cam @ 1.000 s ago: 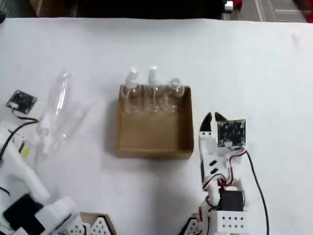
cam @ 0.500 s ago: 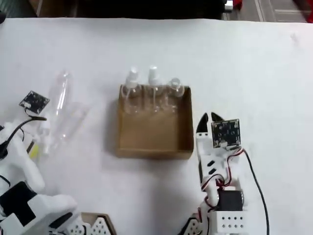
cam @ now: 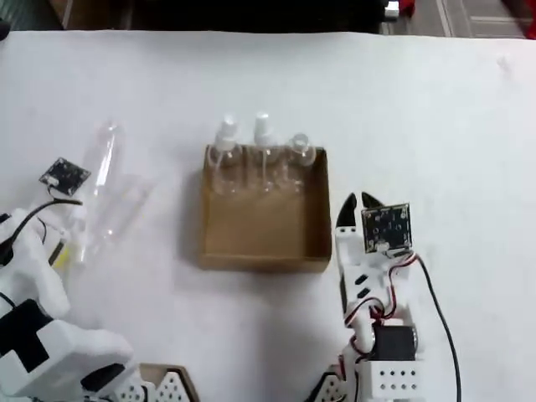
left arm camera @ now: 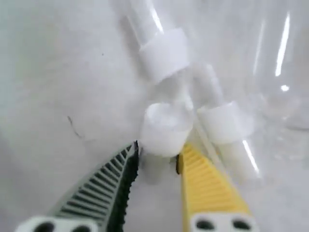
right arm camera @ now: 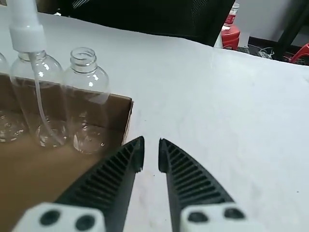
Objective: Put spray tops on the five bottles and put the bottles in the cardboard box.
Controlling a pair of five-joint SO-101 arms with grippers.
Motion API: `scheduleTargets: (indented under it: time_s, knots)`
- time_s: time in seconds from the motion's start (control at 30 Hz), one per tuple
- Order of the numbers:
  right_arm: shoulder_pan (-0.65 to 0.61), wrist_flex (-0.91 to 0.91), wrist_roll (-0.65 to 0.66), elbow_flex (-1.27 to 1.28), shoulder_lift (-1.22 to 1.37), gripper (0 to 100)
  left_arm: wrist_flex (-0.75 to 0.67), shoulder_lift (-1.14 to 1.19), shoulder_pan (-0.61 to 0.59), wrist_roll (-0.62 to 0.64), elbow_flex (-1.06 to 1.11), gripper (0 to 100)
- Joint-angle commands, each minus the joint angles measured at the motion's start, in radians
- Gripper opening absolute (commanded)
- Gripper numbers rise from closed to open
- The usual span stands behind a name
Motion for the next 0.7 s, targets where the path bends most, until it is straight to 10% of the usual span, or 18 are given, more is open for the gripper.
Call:
scheduleTargets:
  time_s: [0.0, 0.13, 0.43, 0.67]
  knots:
    - [-0.005, -0.028, 0.011, -0.005, -0.007, 3.9, -0.014, 0.028, 0.008, -0.018, -0.026, 3]
    - [-0.005, -0.028, 0.011, -0.005, -0.005, 3.9, 0.112, -0.013, 0.008, -0.031, -0.095, 3]
    - [-0.005, -0.028, 0.011, -0.005, -0.010, 3.9, 0.888, -0.361, 0.104, -0.037, -0.503, 2]
    - [-0.005, -0.028, 0.003, -0.008, -0.010, 3.8, 1.068, -0.641, 0.257, -0.081, -0.539, 2]
